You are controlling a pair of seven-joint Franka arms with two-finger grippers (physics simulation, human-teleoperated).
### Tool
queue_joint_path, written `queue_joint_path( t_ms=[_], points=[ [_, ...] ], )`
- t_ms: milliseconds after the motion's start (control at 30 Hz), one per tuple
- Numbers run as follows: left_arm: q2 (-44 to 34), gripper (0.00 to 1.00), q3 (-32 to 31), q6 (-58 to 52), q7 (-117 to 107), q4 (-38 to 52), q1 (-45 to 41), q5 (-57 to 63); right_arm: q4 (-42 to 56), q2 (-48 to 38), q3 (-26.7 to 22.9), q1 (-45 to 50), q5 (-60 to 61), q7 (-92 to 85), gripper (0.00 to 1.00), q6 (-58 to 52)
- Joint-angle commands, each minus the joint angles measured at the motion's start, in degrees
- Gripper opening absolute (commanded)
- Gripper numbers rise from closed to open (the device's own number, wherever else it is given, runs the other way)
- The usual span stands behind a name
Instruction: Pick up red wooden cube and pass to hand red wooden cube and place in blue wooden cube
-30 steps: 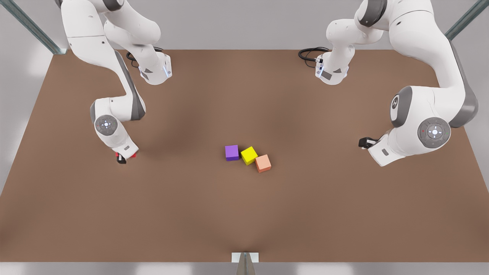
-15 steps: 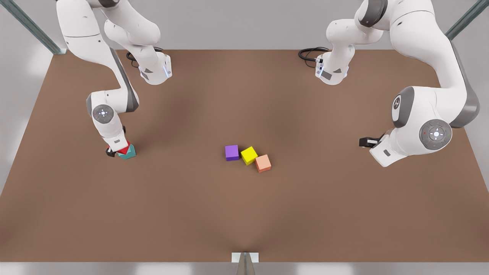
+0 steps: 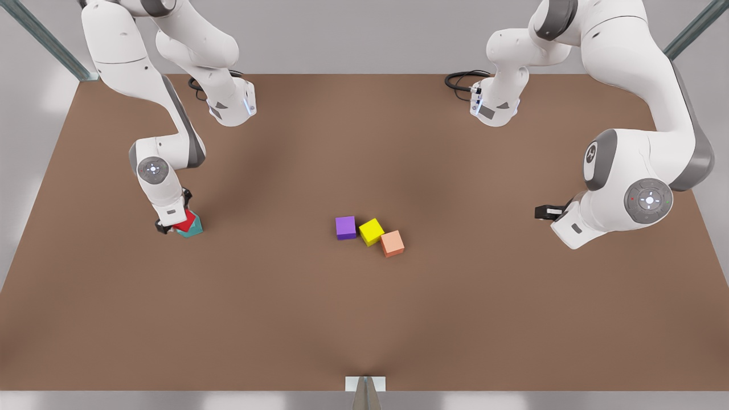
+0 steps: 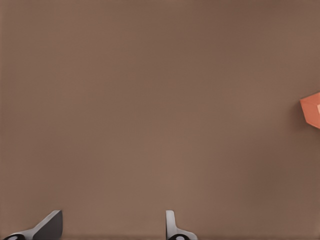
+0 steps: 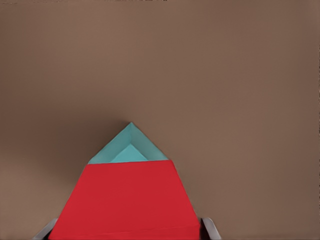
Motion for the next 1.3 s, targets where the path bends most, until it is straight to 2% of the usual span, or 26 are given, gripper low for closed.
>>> queue_joint_path(
  t_ms=[0,400,533,667,733,767,800,867,900,933,1000,1100,1267],
  points=[
    [-0.07,1.00,-0.01,-0.06,-1.21,0.00,-0.07,0.12,0.06,-0.18,0.00,0.02,0.12,6.83,1.00,0.53],
    [-0.07,1.00,-0.01,-0.06,-1.21,0.00,0.01,0.03,1.11,-5.19,0.88,1.60,2.14,7.71,1.00,-2.28],
    [-0.07,1.00,-0.01,-0.06,-1.21,0.00,0.01,0.12,4.36,-7.39,0.88,6.34,9.60,7.71,1.00,-11.33],
    [-0.07,1.00,-0.01,-0.06,-1.12,0.09,-0.16,0.29,16.74,-4.93,0.88,10.65,19.10,11.56,1.00,-26.71],
    [-0.07,1.00,-0.01,-0.06,-1.12,0.09,-0.07,0.29,32.12,4.03,0.88,11.53,20.77,29.22,1.00,-40.59],
    [-0.07,1.00,-0.01,-0.06,-1.21,0.09,-0.07,0.29,46.97,12.38,0.88,12.58,21.21,34.25,1.00,-51.75],
    [-0.07,1.00,-0.01,-0.06,-1.21,0.09,-0.07,0.29,57.52,17.48,0.79,12.76,21.39,34.34,1.00,-57.91],
    [0.01,1.00,-0.01,-0.06,-1.21,0.09,-0.07,0.29,63.17,18.02,0.61,12.85,21.74,40.92,1.00,-57.83],
    [-0.07,1.00,-0.01,-0.06,-1.21,0.09,-0.07,0.29,62.03,13.29,0.96,13.20,21.91,43.65,1.00,-58.79],
    [-0.07,1.00,-0.01,-0.06,-1.21,0.09,-0.07,0.29,61.58,9.93,0.53,12.67,28.05,43.83,1.00,-64.49],
    [-0.07,1.00,-0.01,-0.06,-1.21,0.09,-0.07,0.29,61.32,5.45,0.08,11.71,30.09,45.67,1.00,-69.34],
    [-0.07,1.00,-0.01,-0.06,-1.21,0.09,-0.07,0.38,55.26,-2.28,-0.27,9.24,32.99,46.55,1.00,-67.50],
    [-0.07,1.00,-0.01,0.03,-1.21,0.09,-0.16,0.38,55.78,-2.29,-0.09,9.51,32.29,49.37,1.00,-67.94]
  ],
)
